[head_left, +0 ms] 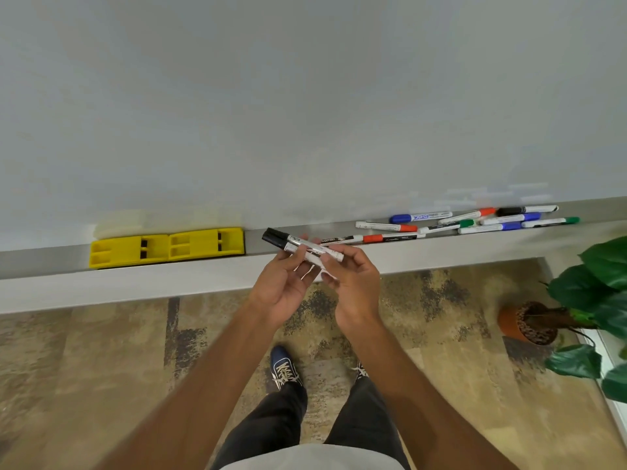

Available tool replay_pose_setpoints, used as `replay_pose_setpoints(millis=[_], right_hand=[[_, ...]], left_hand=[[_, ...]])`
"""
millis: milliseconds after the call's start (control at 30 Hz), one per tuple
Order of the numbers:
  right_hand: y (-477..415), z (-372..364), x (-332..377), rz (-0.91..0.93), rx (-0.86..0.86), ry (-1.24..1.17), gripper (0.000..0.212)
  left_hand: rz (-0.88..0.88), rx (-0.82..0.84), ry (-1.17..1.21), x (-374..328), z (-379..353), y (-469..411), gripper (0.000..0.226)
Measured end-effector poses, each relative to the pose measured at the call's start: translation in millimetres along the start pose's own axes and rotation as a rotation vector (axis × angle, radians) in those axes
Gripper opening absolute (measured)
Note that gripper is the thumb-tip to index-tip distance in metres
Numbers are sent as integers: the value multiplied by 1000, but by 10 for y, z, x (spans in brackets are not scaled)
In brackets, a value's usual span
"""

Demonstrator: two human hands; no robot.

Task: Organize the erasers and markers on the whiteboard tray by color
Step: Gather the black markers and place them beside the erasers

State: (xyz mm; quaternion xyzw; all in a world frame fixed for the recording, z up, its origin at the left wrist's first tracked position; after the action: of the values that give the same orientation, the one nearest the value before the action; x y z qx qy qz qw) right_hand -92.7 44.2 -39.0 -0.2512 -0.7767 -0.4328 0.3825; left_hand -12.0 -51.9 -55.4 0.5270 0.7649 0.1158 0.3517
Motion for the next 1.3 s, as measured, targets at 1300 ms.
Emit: replay_pose_setpoints(millis=[1300], right_hand=[[-1781, 3128, 2450, 548, -66, 1488, 12]], left_hand=[[-93, -229, -2, 2097, -1807, -1121, 28]])
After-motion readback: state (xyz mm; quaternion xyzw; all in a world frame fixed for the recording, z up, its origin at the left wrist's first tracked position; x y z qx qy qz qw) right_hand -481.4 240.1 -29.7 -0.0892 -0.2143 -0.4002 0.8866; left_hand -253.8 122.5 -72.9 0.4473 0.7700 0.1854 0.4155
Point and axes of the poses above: each hand's wrist, its own y-axis away from the middle knuckle, its own z-axis out of the back of the hand, x = y × z, the point moved 7 cm from there along -y, towards the middle knuckle, and after that the axes turned 4 degrees about x, right-handed, at the moved point
